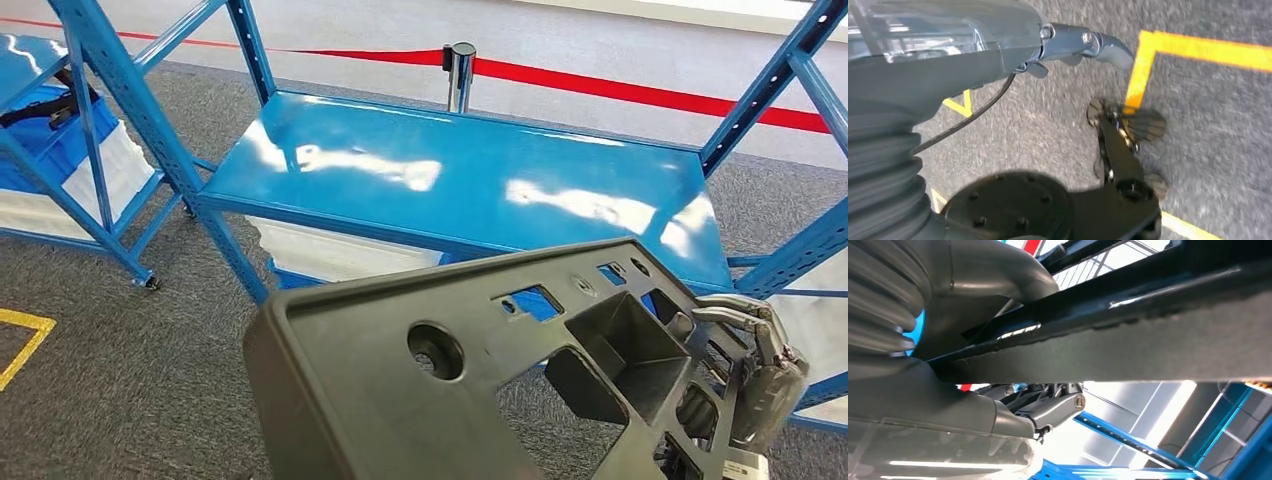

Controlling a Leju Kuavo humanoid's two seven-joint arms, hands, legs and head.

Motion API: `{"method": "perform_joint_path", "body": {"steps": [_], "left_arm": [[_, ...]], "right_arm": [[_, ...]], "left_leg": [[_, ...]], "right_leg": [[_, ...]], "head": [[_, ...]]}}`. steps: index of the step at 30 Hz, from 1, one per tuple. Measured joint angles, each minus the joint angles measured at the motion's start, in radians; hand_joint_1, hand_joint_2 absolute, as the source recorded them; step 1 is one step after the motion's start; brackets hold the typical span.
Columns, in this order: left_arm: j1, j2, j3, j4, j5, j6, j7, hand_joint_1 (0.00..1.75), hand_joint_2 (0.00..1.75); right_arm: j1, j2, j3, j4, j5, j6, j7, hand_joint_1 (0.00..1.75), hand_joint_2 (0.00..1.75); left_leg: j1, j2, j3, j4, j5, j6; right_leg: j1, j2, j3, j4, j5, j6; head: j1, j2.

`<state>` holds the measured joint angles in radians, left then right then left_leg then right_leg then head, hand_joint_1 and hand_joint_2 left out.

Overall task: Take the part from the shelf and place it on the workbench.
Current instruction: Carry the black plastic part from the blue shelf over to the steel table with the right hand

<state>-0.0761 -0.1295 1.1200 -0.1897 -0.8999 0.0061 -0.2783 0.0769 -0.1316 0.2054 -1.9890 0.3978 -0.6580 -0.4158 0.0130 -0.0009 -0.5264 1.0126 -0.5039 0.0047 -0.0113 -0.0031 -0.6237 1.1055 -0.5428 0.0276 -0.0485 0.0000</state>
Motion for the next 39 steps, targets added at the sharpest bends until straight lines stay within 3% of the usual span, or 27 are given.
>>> {"method": "perform_joint_path", "body": {"steps": [2,3,4,5,7,9,10,12,13,14,17,18,19,20,22,24,25,28,30,32,33,34,35,36,37,39], "left_arm": [[0.000,0.000,0.000,0.000,0.000,0.000,0.000,0.00,1.75],[0.000,0.000,0.000,0.000,0.000,0.000,0.000,0.00,1.75],[0.001,0.000,0.000,0.000,0.000,0.000,0.000,0.00,1.75],[0.001,0.000,0.000,0.000,0.000,0.000,0.000,0.00,1.75],[0.001,0.000,0.000,0.000,0.000,0.000,0.000,0.00,1.75],[0.000,0.000,0.000,0.000,0.000,0.000,0.000,0.00,1.75],[0.000,0.000,0.000,0.000,0.000,0.000,0.000,0.00,1.75],[0.001,0.000,0.000,0.000,0.000,0.000,0.000,0.00,1.75],[0.002,0.000,0.000,0.000,0.000,0.000,0.000,0.00,1.75],[0.002,0.000,0.000,0.000,0.000,0.000,0.000,0.00,1.75],[0.003,0.000,0.000,0.000,0.000,-0.003,-0.003,0.00,1.75],[0.003,0.000,0.000,0.000,0.000,-0.004,-0.004,0.00,1.75],[0.003,0.000,0.000,0.000,-0.001,-0.005,-0.005,0.00,1.75],[0.003,0.000,0.000,0.000,-0.001,-0.005,-0.005,0.00,1.75],[0.002,0.000,0.000,0.000,-0.001,-0.005,-0.006,0.00,1.75],[0.000,0.000,0.000,0.000,-0.001,-0.005,-0.007,0.00,1.75],[0.000,0.000,0.000,0.000,-0.001,-0.005,-0.008,0.00,1.75],[0.000,0.000,0.000,0.000,-0.002,-0.006,-0.008,0.00,1.75],[-0.001,-0.001,0.000,0.000,-0.003,-0.006,-0.008,0.00,1.75],[-0.001,0.000,0.000,0.000,-0.004,-0.005,-0.009,0.00,1.75],[-0.002,0.000,0.000,0.000,-0.004,-0.005,-0.010,0.00,1.75],[-0.001,0.000,0.000,0.000,-0.004,-0.005,-0.011,0.00,1.75],[-0.001,0.000,0.000,0.000,-0.004,-0.005,-0.011,0.00,1.75],[-0.001,0.000,0.000,0.000,-0.005,-0.005,-0.011,0.00,1.75],[-0.001,-0.001,0.000,0.000,-0.005,-0.005,-0.012,0.00,1.75],[-0.002,-0.001,0.000,0.000,-0.006,-0.005,-0.012,0.00,1.75]], "right_arm": [[0.001,0.000,0.000,0.000,0.000,0.000,0.000,1.10,1.75],[0.001,0.000,0.000,0.000,0.000,0.000,0.000,1.10,1.75],[0.002,0.000,0.000,0.000,0.000,0.000,0.000,1.10,1.75],[0.002,0.000,0.000,0.000,-0.001,0.000,0.000,1.10,1.75],[0.000,0.000,0.000,0.000,-0.001,0.000,0.000,1.10,1.75],[-0.001,0.000,0.000,0.000,0.000,0.000,0.000,1.10,1.75],[-0.001,0.000,0.000,0.000,0.000,0.000,0.000,1.10,1.75],[-0.001,0.000,0.000,0.000,0.000,0.000,0.000,1.10,1.75],[-0.001,0.000,0.000,0.000,0.000,0.000,0.000,1.10,1.75],[-0.001,0.000,0.000,0.000,0.000,0.000,0.000,1.10,1.75],[-0.001,0.000,-0.001,0.000,-0.001,0.000,0.000,1.10,1.75],[0.000,0.000,-0.001,0.000,-0.001,0.000,0.000,1.10,1.75],[0.000,0.000,-0.001,0.000,-0.001,0.000,0.000,1.10,1.75],[0.001,0.000,-0.001,0.000,-0.002,0.000,0.000,1.10,1.75],[0.001,0.000,-0.001,0.000,-0.003,0.000,0.000,1.10,1.75],[0.000,0.000,-0.001,0.000,-0.003,0.000,0.000,1.10,1.75],[0.000,0.000,-0.001,0.000,-0.003,0.000,0.000,1.10,1.75],[-0.001,0.000,-0.002,0.000,-0.005,0.001,0.001,1.10,1.75],[-0.002,0.000,-0.002,0.000,-0.007,0.001,0.001,1.10,1.75],[-0.002,0.000,-0.002,0.000,-0.010,0.002,0.001,1.10,1.75],[-0.002,0.000,-0.002,0.001,-0.011,0.002,0.001,1.10,1.75],[-0.002,0.000,-0.002,0.001,-0.011,0.003,0.001,1.10,1.75],[-0.002,0.000,-0.002,0.002,-0.011,0.003,0.001,1.10,1.75],[-0.003,0.000,-0.002,0.002,-0.012,0.004,0.001,1.10,1.75],[-0.004,0.000,-0.002,0.002,-0.012,0.004,0.001,1.10,1.75],[-0.010,0.000,-0.002,0.002,-0.011,0.005,0.001,1.10,1.75]], "left_leg": [[-0.001,0.002,-0.025,0.001,0.017,0.005],[-0.001,0.003,-0.037,0.002,0.026,0.005],[-0.001,0.004,-0.049,0.003,0.034,0.004],[-0.001,0.005,-0.060,0.004,0.041,0.002],[-0.001,0.004,-0.077,0.006,0.055,-0.004],[-0.002,0.004,-0.086,0.007,0.069,-0.014],[-0.003,0.004,-0.089,0.005,0.076,-0.020],[-0.002,0.004,-0.094,0.002,0.089,-0.032],[-0.002,0.003,-0.100,0.007,0.081,-0.037],[-0.002,0.002,-0.109,0.028,0.055,-0.040],[-0.001,0.002,-0.157,0.204,-0.083,-0.046],[0.000,0.002,-0.165,0.260,-0.105,-0.047],[0.000,0.002,-0.159,0.288,-0.105,-0.048],[0.001,0.002,-0.136,0.277,-0.085,-0.048],[0.003,0.002,-0.043,0.153,-0.037,-0.048],[0.002,0.001,0.040,0.020,-0.024,-0.045],[0.001,0.000,0.057,-0.012,-0.029,-0.042],[0.000,0.000,0.048,-0.024,-0.022,-0.025],[0.001,0.004,0.029,-0.026,-0.007,-0.003],[0.000,0.006,0.004,-0.025,0.011,0.009],[-0.001,0.007,-0.008,-0.024,0.020,0.011],[-0.001,0.007,-0.021,-0.023,0.028,0.010],[-0.001,0.007,-0.033,-0.021,0.036,0.010],[-0.001,0.007,-0.043,-0.020,0.043,0.008],[-0.002,0.007,-0.051,-0.019,0.050,0.006],[-0.004,0.006,-0.062,-0.017,0.062,-0.002]], "right_leg": [[-0.001,0.000,-0.039,0.124,-0.080,0.004],[-0.001,0.000,-0.046,0.168,-0.096,0.005],[-0.001,0.000,-0.037,0.178,-0.090,0.005],[-0.001,0.000,-0.010,0.152,-0.067,0.005],[0.000,0.000,0.083,0.019,-0.015,0.001],[0.005,0.000,0.156,-0.099,-0.002,-0.005],[0.008,0.001,0.167,-0.124,-0.005,-0.008],[0.007,0.001,0.159,-0.134,0.003,-0.018],[0.005,0.001,0.152,-0.137,0.012,-0.024],[0.003,0.000,0.143,-0.139,0.022,-0.032],[0.002,-0.003,0.110,-0.139,0.050,-0.045],[0.003,-0.003,0.098,-0.137,0.059,-0.046],[0.003,-0.003,0.085,-0.134,0.066,-0.046],[0.003,-0.003,0.073,-0.130,0.073,-0.045],[0.002,-0.003,0.053,-0.122,0.084,-0.039],[0.004,-0.003,0.041,-0.114,0.093,-0.030],[0.006,-0.003,0.038,-0.112,0.099,-0.025],[0.006,-0.003,0.027,-0.106,0.101,-0.008],[0.004,-0.002,0.002,-0.050,0.042,0.001],[0.001,-0.002,-0.037,0.073,-0.047,0.003],[0.001,-0.002,-0.050,0.131,-0.073,0.004],[0.000,-0.002,-0.050,0.163,-0.077,0.004],[0.000,-0.002,-0.033,0.159,-0.061,0.004],[0.000,-0.002,0.002,0.119,-0.032,0.003],[0.001,-0.002,0.050,0.053,-0.004,0.000],[0.006,-0.001,0.139,-0.086,0.020,-0.007]], "head": [[0.010,0.000],[0.011,0.000],[0.012,0.000],[0.012,0.000],[0.013,0.000],[0.013,0.000],[0.013,0.000],[0.014,0.000],[0.013,0.000],[0.010,0.000],[-0.001,0.000],[-0.002,0.000],[-0.003,0.000],[-0.004,0.000],[-0.010,0.000],[-0.016,0.000],[-0.017,0.000],[-0.010,0.000],[-0.002,0.000],[0.008,0.000],[0.011,0.000],[0.012,0.000],[0.013,0.000],[0.014,0.000],[0.015,0.000],[0.016,0.000]]}}
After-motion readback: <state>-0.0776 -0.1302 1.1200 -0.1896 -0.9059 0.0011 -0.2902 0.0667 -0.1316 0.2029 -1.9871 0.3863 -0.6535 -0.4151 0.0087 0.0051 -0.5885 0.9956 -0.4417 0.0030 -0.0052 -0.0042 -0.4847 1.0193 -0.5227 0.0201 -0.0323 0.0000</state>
